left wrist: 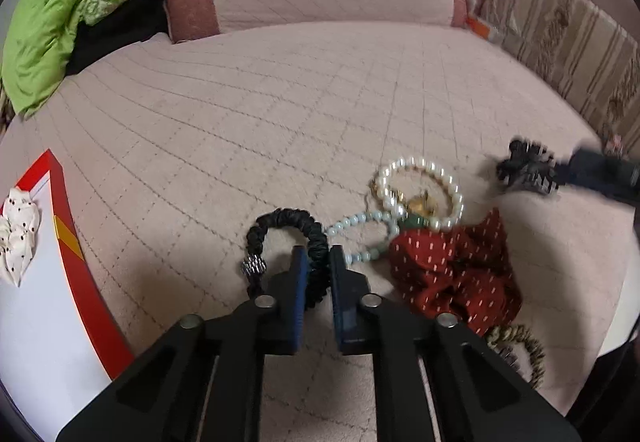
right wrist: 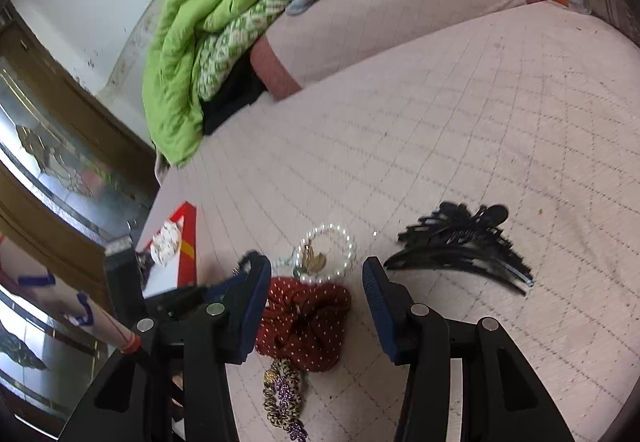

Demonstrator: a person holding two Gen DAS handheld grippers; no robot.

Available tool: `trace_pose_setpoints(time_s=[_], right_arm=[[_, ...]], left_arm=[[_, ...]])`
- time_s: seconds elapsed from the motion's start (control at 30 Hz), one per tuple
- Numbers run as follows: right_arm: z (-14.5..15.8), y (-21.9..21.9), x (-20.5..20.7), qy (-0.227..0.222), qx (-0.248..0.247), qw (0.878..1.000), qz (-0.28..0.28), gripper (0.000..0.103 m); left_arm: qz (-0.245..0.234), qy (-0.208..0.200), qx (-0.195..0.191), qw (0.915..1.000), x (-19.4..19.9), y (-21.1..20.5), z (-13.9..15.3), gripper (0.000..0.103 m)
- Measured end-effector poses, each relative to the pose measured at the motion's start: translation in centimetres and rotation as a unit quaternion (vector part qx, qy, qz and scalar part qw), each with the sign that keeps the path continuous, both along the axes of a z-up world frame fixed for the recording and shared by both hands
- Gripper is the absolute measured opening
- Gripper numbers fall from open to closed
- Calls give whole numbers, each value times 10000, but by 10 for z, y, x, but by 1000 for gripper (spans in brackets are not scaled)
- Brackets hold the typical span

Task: Organize jewelry
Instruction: 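Grasp the black hair tie with the left tool while the right tool grasps the red polka-dot scrunchie, then carry the hair tie with the left tool while the right tool carries the red scrunchie to the tray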

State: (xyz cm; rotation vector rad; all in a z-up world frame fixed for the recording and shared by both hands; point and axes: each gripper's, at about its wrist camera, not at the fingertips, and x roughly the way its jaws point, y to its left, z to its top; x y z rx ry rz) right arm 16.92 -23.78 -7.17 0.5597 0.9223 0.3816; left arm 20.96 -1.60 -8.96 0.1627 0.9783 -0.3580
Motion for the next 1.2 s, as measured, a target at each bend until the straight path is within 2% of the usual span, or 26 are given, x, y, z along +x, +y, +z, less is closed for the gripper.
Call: trace_pose_setpoints(time_s=[0.17, 0.3, 0.4, 0.43, 0.47, 0.5, 0.53, 0.57, 0.67, 0.73, 0.9, 0.97, 1.2], right_arm=[[-15, 13, 0, 297, -183, 9992, 172, 55], [-28, 27, 4, 568, -323, 9973, 347, 55], [-36, 41, 7, 665, -561, 9950, 480, 55], [-37, 47, 8, 664, -708, 9939, 516, 52], [-39, 54, 9, 643, -981, 9916, 539, 39], [-41, 60, 10, 636, -1193, 9891, 587, 32], [-41, 62, 10, 631, -1311, 9875, 610, 20], [-41, 64, 10, 598, -1433, 9861, 593, 14], [-29, 58, 9, 340, -1411, 9884, 452, 9], [-14, 51, 4, -54, -1473, 9888, 241, 9], [14, 42, -7, -866, -1193, 9891, -9, 8], [19, 43, -9, -988, -1193, 9879, -38, 8], [19, 45, -4, -897, -1036, 9905, -87, 8]], left_arm=[[271, -545, -620, 9962, -1, 25, 36, 8], [444, -953, -807, 9912, -5, 38, 54, 8], [476, -1073, -855, 9894, -7, 41, 59, 8], [475, -1078, -847, 9894, -6, 41, 60, 8], [464, -1059, -841, 9897, -6, 41, 59, 8], [468, -1053, -826, 9899, -8, 42, 59, 8], [468, -1058, -819, 9899, -10, 43, 58, 8], [453, -1051, -822, 9900, -10, 44, 58, 8], [449, -1076, -837, 9896, -12, 46, 60, 8], [455, -1087, -878, 9891, -13, 48, 62, 8], [448, -1082, -855, 9894, -14, 47, 62, 8], [413, -1073, -825, 9899, -15, 45, 62, 8], [417, -1092, -778, 9901, -16, 40, 61, 8]])
